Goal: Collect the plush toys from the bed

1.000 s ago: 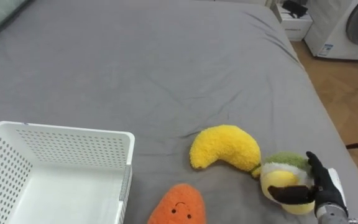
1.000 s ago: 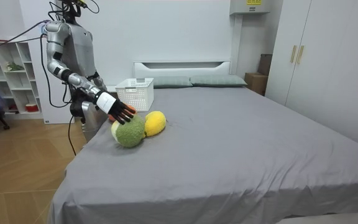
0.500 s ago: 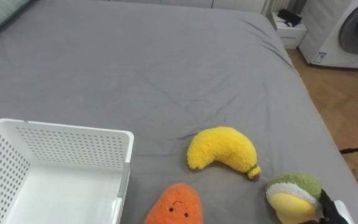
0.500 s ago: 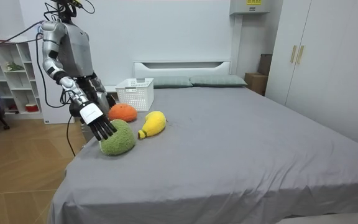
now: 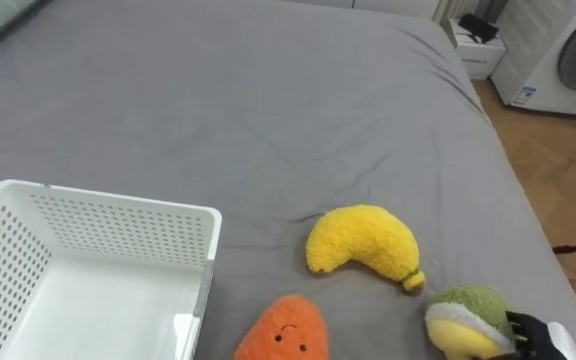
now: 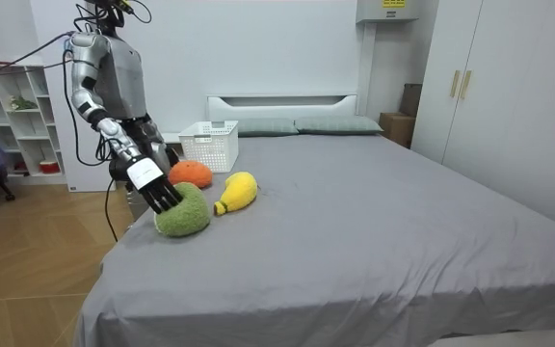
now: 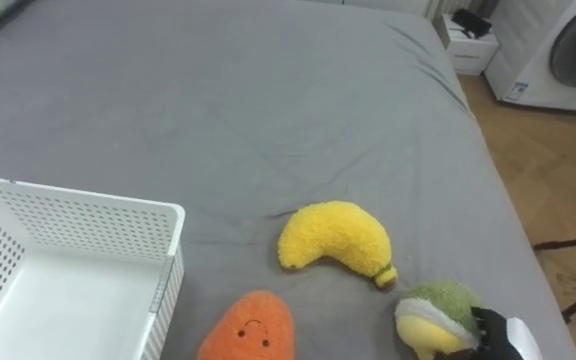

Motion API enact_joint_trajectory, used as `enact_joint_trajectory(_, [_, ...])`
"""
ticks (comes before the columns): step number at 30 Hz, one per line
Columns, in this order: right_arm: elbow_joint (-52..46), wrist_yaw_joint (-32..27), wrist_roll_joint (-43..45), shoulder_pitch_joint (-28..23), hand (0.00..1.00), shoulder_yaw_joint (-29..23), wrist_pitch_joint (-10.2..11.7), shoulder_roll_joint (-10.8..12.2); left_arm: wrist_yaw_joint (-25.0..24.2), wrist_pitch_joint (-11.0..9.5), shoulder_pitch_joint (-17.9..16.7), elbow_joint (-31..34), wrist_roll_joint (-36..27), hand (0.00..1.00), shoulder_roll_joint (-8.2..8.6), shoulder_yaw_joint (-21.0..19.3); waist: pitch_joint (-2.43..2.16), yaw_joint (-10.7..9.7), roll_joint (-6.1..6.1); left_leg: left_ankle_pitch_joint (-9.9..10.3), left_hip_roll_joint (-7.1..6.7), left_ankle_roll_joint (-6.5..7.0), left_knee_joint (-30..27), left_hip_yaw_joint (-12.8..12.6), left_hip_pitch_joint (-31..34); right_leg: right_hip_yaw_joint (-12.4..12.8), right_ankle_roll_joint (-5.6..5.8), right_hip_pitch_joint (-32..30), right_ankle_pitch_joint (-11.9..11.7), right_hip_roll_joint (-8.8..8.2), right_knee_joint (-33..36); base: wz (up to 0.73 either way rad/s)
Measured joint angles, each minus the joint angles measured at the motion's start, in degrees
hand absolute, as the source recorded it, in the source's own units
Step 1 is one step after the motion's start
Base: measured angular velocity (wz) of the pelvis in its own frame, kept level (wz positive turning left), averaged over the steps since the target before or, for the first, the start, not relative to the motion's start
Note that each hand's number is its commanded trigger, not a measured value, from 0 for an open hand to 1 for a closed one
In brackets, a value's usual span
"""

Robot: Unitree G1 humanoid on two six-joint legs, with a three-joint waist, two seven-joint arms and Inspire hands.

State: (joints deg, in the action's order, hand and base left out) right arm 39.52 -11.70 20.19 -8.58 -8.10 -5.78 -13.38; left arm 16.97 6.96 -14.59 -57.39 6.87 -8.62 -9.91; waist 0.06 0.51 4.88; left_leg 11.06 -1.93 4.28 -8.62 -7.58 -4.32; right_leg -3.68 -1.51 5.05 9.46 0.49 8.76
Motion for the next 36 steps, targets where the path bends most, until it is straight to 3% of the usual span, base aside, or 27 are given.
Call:
enact_joint_trajectory(11, [0.56,-0.24,-0.25,0.21,1.00,0.09,0.00,0.02,-0.23,0.05,-1.90,-0.06,0.03,0.00,0.22,-0.06,-0.08,0.81,-0.64,0.06,-0.01,-0.04,-0.72,1.14,0.60,-1.56,-0.07,0.01,-0.04,-0.19,0.03,0.06])
enact_joint_trajectory(24, [0.39,-0.82,-0.68,0.38,1.00,-0.16,0.29,0.02,0.42,-0.19,-1.74,0.15,0.15,0.00,0.27,-2.41,-0.03,1.04,-0.25,0.07,-0.07,-0.05,-0.83,1.22,0.63,-1.60,-0.06,0.03,-0.02,-0.25,-0.13,0.00])
enact_joint_trajectory(28, [-0.53,-0.83,-1.04,0.38,1.00,-0.36,0.28,0.02,0.42,-0.18,-2.03,0.45,0.12,0.00,0.18,-2.58,0.02,0.09,0.09,0.06,-0.09,-0.05,-0.93,1.28,0.63,-1.74,-0.05,0.48,0.00,-0.28,-0.16,0.00])
enact_joint_trajectory(36, [-14.80,-0.99,-1.93,-0.58,1.00,-2.44,-0.08,-0.14,0.38,0.11,-1.53,0.83,1.22,0.00,-0.32,-4.37,0.09,-1.72,0.53,0.04,0.01,-0.05,-0.70,0.24,0.69,-1.01,-0.03,-0.39,0.04,-0.22,-0.07,-0.05])
